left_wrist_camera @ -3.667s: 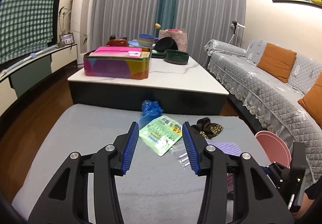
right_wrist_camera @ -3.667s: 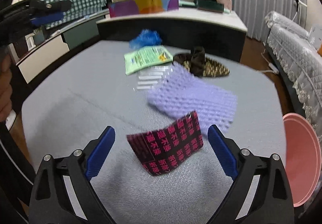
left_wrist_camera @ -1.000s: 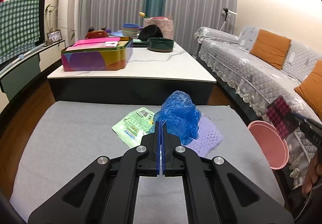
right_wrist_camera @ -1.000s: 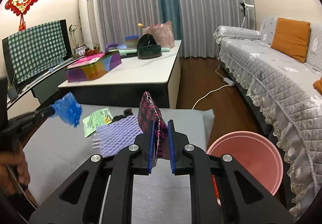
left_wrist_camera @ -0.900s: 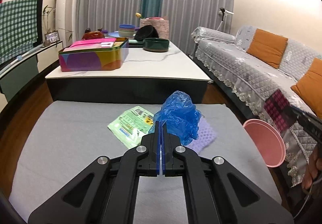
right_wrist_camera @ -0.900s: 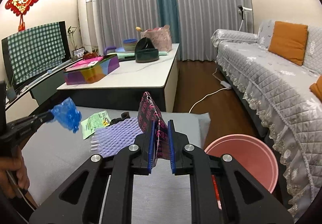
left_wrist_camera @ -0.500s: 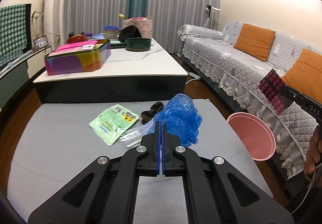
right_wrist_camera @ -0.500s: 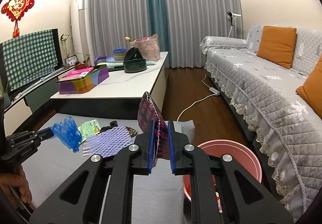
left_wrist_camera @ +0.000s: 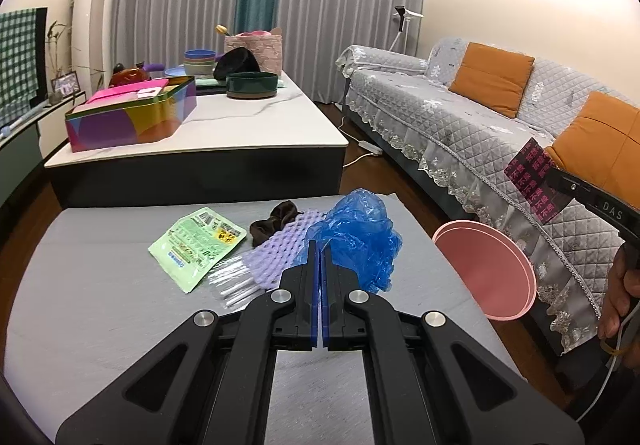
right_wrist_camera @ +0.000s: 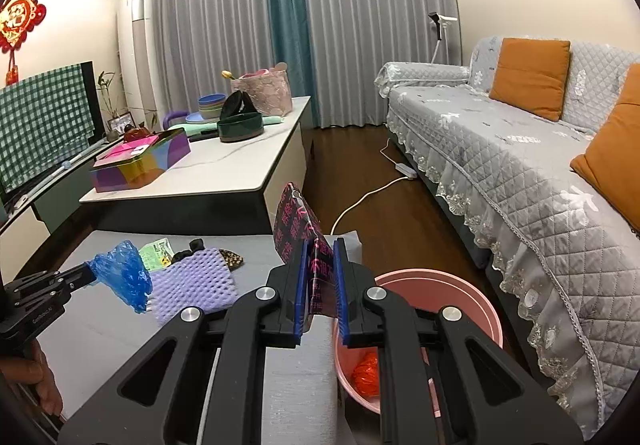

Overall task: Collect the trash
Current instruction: 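Carry the wrapper and blue bag with both grippers over the pink bin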

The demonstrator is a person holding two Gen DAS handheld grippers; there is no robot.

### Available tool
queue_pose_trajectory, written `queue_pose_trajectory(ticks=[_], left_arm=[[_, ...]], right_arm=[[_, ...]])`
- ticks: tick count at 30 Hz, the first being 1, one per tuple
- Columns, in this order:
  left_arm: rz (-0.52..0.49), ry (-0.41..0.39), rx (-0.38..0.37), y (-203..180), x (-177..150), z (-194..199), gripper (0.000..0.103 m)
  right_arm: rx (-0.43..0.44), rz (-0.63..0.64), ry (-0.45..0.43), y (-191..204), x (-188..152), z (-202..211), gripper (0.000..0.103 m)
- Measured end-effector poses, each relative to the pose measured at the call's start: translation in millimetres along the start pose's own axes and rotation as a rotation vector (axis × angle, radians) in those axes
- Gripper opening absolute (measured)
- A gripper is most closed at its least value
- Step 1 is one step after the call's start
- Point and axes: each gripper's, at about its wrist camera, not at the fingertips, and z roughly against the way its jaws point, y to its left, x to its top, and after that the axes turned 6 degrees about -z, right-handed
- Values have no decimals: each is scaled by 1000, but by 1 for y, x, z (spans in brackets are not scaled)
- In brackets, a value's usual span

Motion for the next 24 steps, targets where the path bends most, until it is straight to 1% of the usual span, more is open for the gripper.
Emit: queue_pose_trajectory(ticks=[9,24], left_arm=[[-13,3,-26,-17,4,-11,1],[-42,15,-77,-45,16,-27,1]], right_arm=[[-37,-7,-27,-16,8,5,13],[-116,-73,-70,-60,28,11,13]])
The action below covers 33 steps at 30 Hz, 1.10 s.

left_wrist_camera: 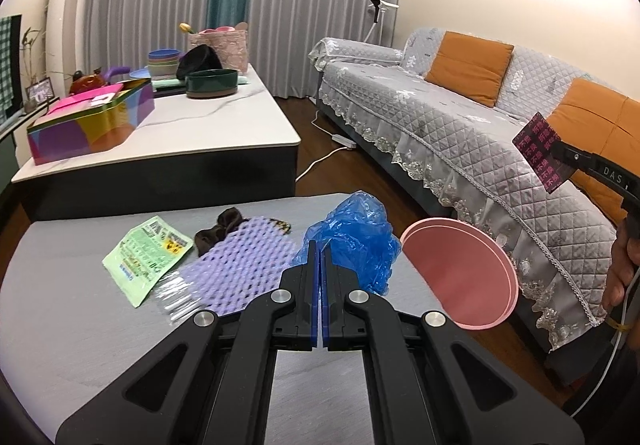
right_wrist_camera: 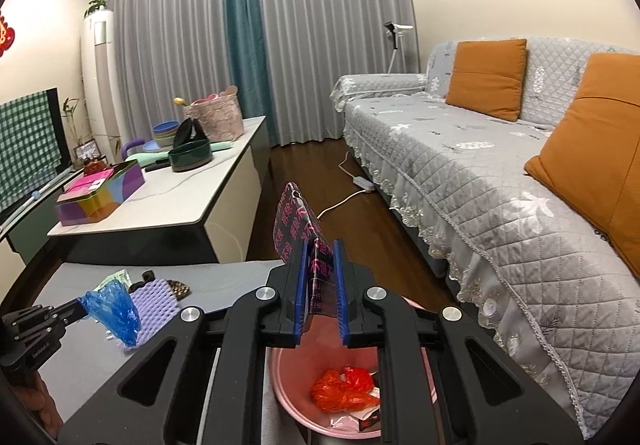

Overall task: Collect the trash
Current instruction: 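Carry the wrapper and blue bag with both grippers over the pink bin, then open both grippers to drop the wrapper and blue bag into the bin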

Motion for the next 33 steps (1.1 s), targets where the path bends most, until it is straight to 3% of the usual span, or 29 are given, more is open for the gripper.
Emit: queue_pose_trajectory(ticks=[18,33], left_arm=[[-42,-8,-75,-45,33,-29,0],[-93,19,-158,-95,49,-74,1]], right_arm=[[-65,-47,-11,-33,11,-7,13],[-116,-46,5,-50,10,-21,13]])
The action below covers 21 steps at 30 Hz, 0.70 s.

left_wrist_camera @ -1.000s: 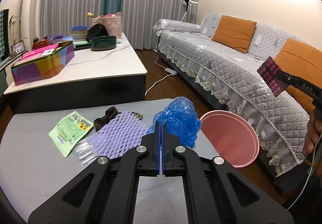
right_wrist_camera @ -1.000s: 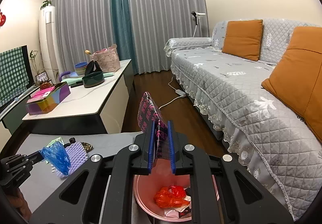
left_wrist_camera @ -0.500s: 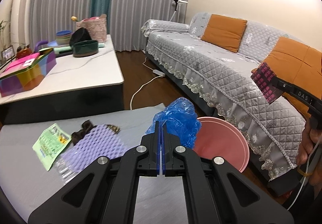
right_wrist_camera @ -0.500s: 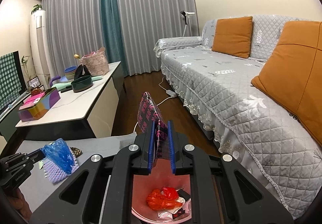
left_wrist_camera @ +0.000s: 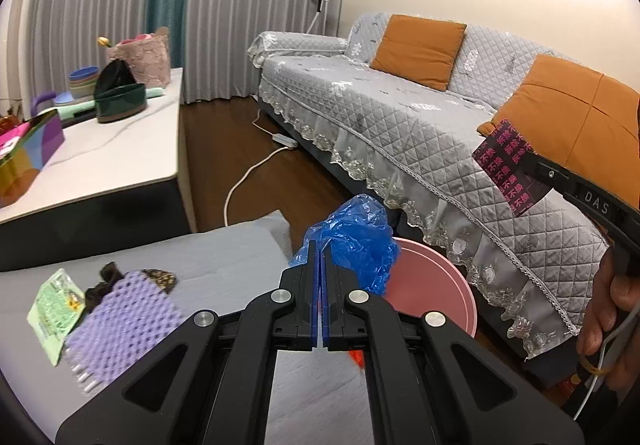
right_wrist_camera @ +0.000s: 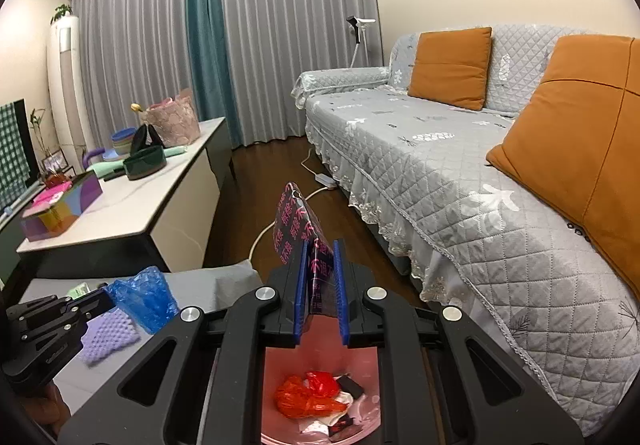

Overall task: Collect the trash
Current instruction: 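Open both grippers to drop the wrapper and blue bag into the bin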

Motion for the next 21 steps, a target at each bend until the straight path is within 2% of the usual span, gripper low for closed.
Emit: queue_pose_trajectory(ticks=[9,19,20,21], left_arm=[[-30,40,-40,-19,-1,-33,1],[-43,59,-68,-29,-2,-48,1],[-45,64,-76,-30,-1,-50,1],[-49,76,-77,-30,-1,-53,4]], right_arm=[[-20,-4,34,-6,-3,-18,13],[-19,-1,58,-5,-5,-27,16],[-18,0,63,-5,-5,-29,27],[-25,0,68,-5,-6,-30,43]])
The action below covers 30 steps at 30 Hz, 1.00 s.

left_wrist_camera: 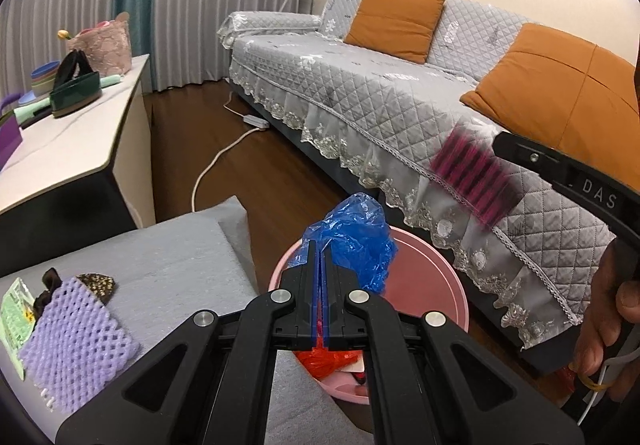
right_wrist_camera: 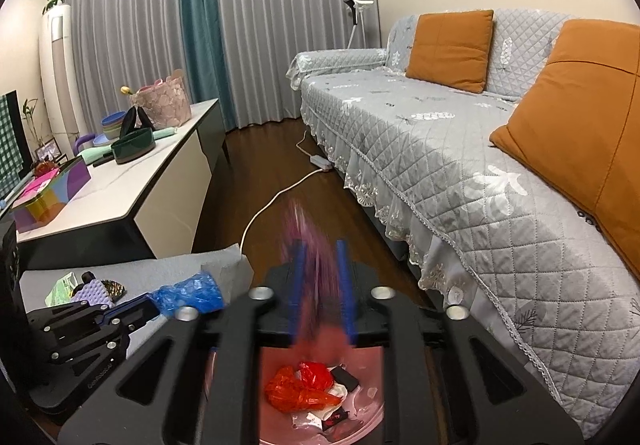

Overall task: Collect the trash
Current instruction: 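Open both grippers to drop the wrapper and blue bag into the bin, then move both open grippers back to the remaining trash on the table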

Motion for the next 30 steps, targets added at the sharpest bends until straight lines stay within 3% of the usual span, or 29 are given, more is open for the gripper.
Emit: queue_pose_trajectory(ticks=[1,2,3,11,19,23,26,30], left_arm=[[-3,10,7,0,-1,-1,8],[0,16,18,2,-2,-1,18],[7,16,20,4,-4,1,24],[14,11,51,21,-25,40,24],[55,-11,146,80,-52,112,24],[75,-24,222,130,-56,149,24],[87,-43,291,164,-57,172,24],[188,-85,374,211,-72,198,24]], right_arm=[[-5,-3,-2,-1,0,0,50],[-8,-7,-4,-1,0,0,56],[-11,-12,-6,-2,0,1,56],[24,-16,-31,11,2,12,57],[164,48,-44,71,-11,25,56],[250,97,-49,112,-23,32,53],[331,99,-17,143,-37,31,43],[405,136,43,186,-60,21,36]])
